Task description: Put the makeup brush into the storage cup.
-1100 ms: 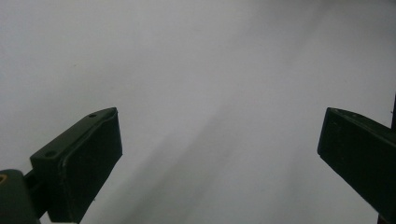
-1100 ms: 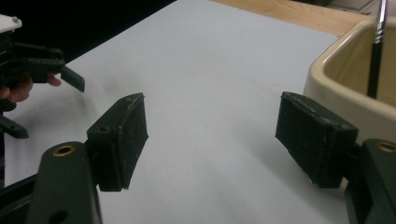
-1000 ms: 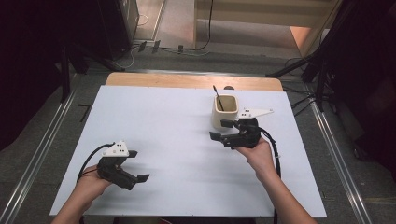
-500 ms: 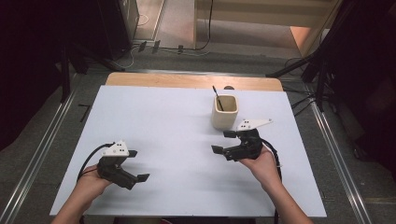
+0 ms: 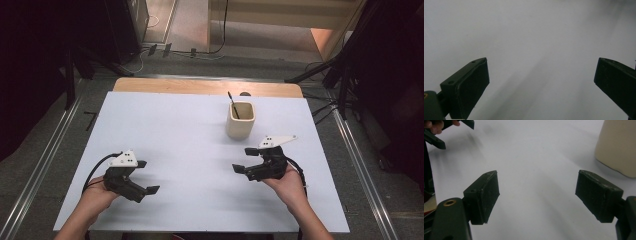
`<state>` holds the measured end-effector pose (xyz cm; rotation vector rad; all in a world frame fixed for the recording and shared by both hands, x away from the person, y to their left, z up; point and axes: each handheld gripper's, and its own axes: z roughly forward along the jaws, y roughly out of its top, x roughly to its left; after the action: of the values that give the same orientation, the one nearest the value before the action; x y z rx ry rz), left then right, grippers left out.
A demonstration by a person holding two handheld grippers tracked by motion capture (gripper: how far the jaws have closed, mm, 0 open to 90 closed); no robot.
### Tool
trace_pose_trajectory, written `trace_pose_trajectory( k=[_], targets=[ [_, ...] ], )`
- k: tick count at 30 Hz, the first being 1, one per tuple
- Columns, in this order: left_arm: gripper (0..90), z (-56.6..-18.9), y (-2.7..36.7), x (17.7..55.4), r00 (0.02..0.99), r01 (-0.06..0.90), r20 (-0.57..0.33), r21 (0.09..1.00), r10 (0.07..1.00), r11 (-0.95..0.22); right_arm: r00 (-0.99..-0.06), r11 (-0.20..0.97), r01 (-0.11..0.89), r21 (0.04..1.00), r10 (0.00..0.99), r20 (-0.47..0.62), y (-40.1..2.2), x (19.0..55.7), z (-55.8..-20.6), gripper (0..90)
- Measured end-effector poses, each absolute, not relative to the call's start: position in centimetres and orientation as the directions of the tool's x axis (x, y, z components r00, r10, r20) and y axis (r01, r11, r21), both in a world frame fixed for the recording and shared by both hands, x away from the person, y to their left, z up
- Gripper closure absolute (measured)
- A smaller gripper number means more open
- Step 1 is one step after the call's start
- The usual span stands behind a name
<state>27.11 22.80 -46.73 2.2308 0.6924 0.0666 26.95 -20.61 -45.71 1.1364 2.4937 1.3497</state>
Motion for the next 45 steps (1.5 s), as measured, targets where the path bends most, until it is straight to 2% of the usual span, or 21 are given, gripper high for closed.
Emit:
trace_pose_trajectory(
  k=[31,45],
  targets=[
    [0.0,-46.7,23.0,27.6,0.851,0.456,-0.166,0.702,0.498,-0.547,-0.682,0.324,0.586,0.743,0.692,0.237,-23.9,23.6,-47.4,20.2],
    [0.1,-46.9,22.9,27.8,0.853,0.456,-0.164,0.696,0.496,-0.554,-0.671,0.334,0.587,0.737,0.711,0.212,-25.2,24.4,-48.1,20.2]
  ],
)
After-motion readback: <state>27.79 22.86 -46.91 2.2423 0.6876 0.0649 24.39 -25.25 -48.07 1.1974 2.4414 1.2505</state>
